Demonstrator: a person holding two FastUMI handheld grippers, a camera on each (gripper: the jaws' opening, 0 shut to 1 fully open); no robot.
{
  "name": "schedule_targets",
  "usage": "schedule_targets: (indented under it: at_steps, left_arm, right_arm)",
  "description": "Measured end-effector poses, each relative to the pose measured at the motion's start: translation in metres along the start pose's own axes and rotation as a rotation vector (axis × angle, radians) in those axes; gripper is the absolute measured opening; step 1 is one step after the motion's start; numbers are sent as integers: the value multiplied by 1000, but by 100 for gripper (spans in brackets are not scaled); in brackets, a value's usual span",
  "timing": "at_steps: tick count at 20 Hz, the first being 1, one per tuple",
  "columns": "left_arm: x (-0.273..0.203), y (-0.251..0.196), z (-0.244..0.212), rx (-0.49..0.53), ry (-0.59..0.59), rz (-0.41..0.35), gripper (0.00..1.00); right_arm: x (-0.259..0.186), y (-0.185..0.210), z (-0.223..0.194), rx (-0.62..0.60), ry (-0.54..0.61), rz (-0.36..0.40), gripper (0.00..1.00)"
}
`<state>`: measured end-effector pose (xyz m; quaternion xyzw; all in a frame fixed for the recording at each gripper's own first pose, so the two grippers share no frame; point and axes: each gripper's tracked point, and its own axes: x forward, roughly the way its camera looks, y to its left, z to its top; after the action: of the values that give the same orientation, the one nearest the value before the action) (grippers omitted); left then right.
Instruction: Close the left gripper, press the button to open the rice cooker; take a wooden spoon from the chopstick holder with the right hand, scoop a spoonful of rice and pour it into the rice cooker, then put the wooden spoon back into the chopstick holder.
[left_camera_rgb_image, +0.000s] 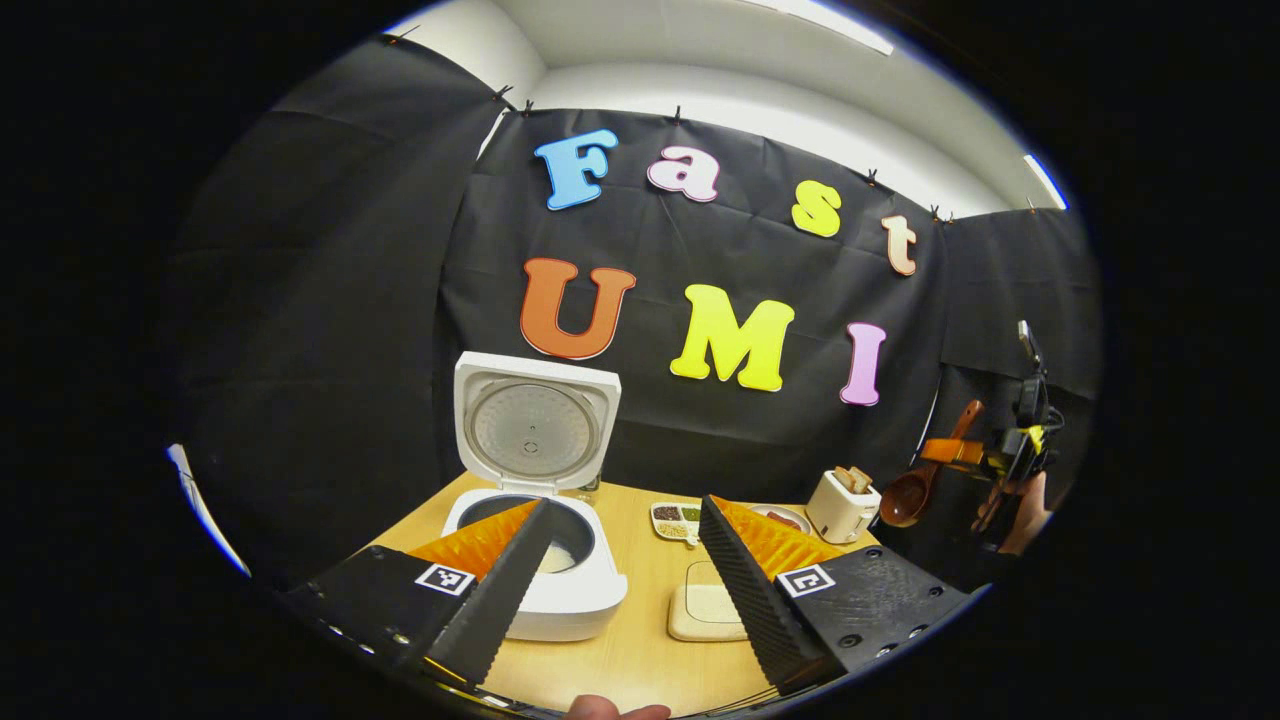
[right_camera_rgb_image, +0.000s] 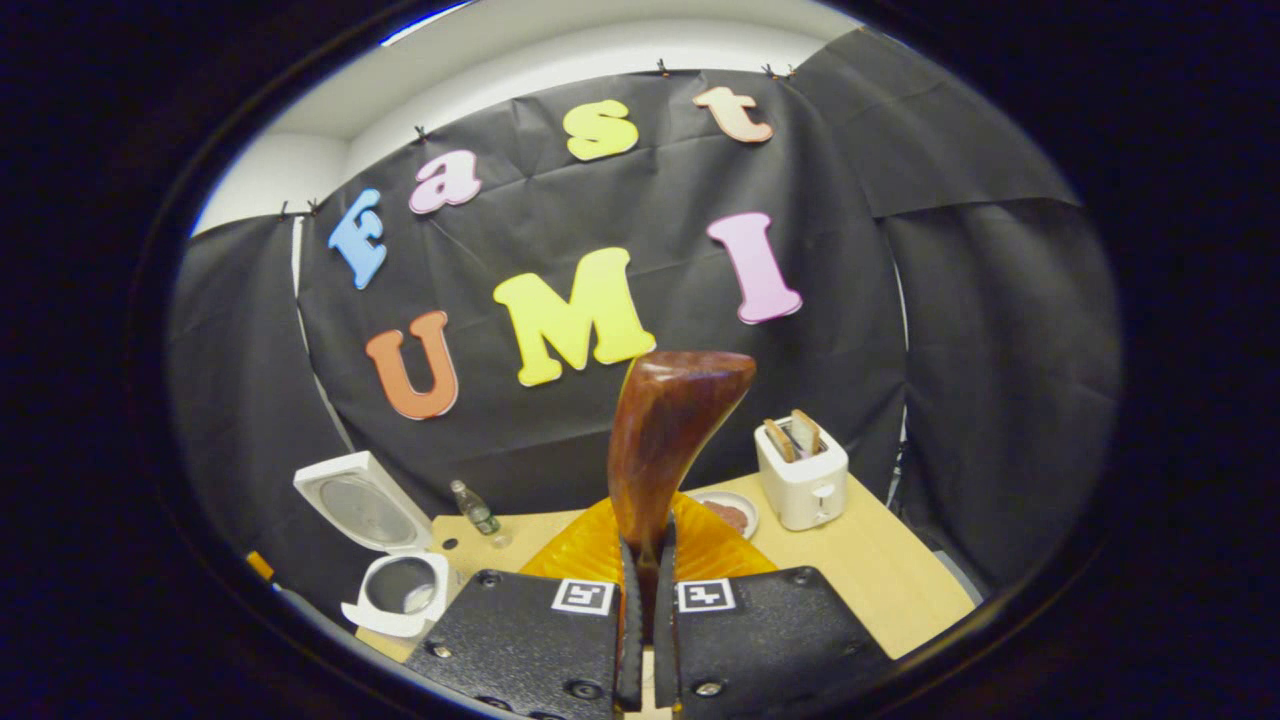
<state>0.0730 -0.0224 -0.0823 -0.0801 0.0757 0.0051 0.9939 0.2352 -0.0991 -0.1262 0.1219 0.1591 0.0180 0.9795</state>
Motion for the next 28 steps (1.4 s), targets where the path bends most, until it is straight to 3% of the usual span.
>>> schedule_targets:
  at_steps: [11,20,28]
  left_arm:
    - [13,-14,-9,34,98,40,94]
    - [25,-21,-14,54,153,70,95]
    - [35,-27,-17,62,157,76,94]
  right_arm:
    - [70,-76,-107,60,122,-47,10]
    - [113,-89,-178,61,206,-18,10]
    - [126,-93,-204,62,242,-14,15]
